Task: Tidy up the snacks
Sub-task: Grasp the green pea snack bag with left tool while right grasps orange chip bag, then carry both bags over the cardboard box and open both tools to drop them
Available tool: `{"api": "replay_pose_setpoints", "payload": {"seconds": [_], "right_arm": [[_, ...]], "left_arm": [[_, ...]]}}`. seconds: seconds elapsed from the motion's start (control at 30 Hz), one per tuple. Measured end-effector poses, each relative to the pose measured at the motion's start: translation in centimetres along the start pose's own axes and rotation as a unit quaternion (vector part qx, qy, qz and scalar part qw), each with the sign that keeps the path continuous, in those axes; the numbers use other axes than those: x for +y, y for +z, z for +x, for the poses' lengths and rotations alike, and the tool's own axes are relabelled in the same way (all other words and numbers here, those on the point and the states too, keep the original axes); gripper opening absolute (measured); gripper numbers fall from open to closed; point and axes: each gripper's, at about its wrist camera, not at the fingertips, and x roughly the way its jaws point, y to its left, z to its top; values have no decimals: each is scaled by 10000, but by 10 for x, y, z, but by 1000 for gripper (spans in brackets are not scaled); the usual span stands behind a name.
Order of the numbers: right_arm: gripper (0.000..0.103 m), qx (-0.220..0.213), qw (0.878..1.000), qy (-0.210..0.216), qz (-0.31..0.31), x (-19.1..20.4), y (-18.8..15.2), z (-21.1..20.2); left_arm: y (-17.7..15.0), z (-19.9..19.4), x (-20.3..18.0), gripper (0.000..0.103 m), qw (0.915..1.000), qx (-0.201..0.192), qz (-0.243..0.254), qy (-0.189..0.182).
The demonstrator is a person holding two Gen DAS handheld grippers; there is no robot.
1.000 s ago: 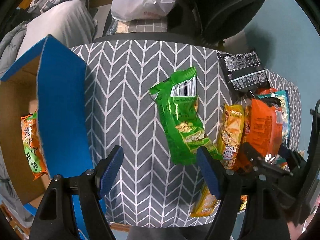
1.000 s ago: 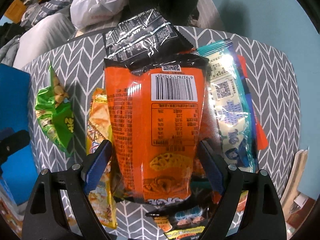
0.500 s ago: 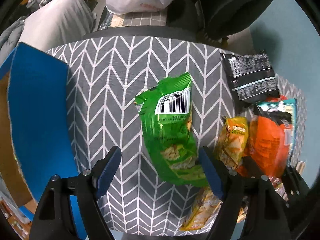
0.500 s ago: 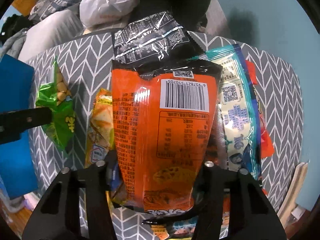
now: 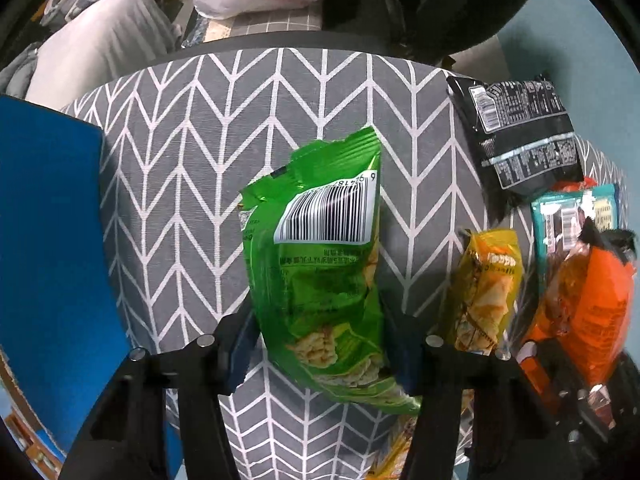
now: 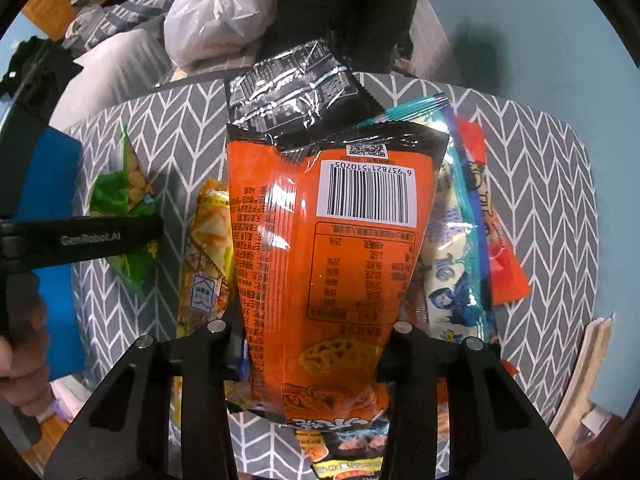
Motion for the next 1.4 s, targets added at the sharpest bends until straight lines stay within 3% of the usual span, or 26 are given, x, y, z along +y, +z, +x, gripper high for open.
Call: {"api": "replay_pose_setpoints", "payload": {"seconds": [0.57,1.03,1.4], "right_arm": [[40,-134,9998,44,-161,5,-1,-48],[40,-298,9987,-1,-421,32,-3,-93],[40,-467,9966,217,-636,73,-2,-130]], "left_arm": [[-43,-67,30,53,9984,-551,87,-43],[-80,-122,61,53,9948,-1009,169,28],[-106,-150,102,53,9925,-1222,-43,90]]}}
